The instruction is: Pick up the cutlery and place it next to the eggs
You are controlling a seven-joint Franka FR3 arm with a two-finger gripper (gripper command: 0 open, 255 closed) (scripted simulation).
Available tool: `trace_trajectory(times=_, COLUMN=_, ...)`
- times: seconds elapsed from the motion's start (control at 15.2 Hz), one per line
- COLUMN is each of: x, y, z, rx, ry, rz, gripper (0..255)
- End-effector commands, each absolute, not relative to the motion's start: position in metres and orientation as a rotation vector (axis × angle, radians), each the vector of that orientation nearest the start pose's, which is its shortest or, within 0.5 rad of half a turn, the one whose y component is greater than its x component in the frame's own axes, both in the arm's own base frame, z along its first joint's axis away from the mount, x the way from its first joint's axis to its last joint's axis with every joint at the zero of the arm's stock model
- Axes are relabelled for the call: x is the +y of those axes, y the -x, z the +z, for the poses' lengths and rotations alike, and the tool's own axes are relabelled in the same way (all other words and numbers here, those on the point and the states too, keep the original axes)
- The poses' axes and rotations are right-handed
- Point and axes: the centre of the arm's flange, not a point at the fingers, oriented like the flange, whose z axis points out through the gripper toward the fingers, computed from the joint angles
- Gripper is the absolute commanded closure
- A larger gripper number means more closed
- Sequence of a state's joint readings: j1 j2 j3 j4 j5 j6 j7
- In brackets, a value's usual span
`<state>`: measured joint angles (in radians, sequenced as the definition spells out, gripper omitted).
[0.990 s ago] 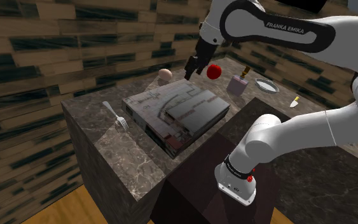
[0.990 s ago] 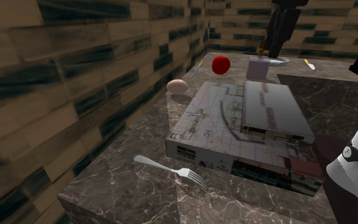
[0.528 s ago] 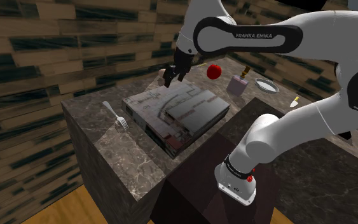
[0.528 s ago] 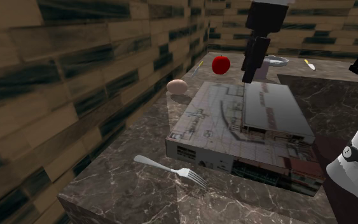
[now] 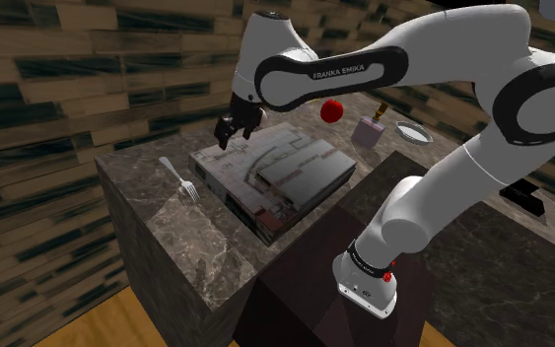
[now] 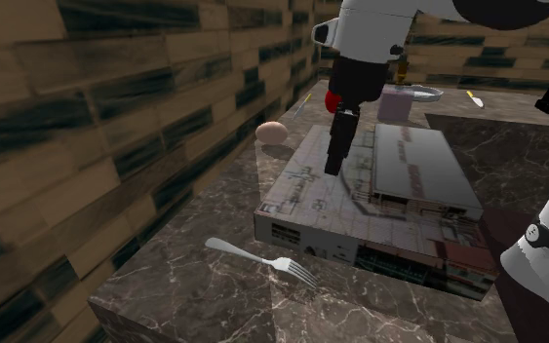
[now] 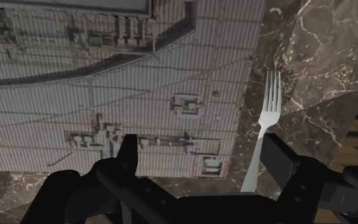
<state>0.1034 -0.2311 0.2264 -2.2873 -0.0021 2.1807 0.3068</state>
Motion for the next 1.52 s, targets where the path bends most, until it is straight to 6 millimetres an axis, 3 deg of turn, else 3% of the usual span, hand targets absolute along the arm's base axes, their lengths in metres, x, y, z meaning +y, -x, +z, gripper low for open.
trace_trajectory(times=0.0, x=0.176, y=-0.473, z=0.439, rx=-0.03, ry=3.147, rz=-0.208, gripper=0)
trace_trajectory(times=0.79, x=0.274, y=-0.56, z=0.351, rx=-0.014, ry=3.144, rz=-0.229, gripper=0)
trace_trajectory(times=1.32, x=0.276, y=-0.568, z=0.31, rx=-0.014, ry=3.144, rz=-0.23, gripper=0)
trace_trajectory(times=1.45, x=0.276, y=-0.568, z=0.31, rx=-0.014, ry=3.144, rz=-0.23, gripper=0)
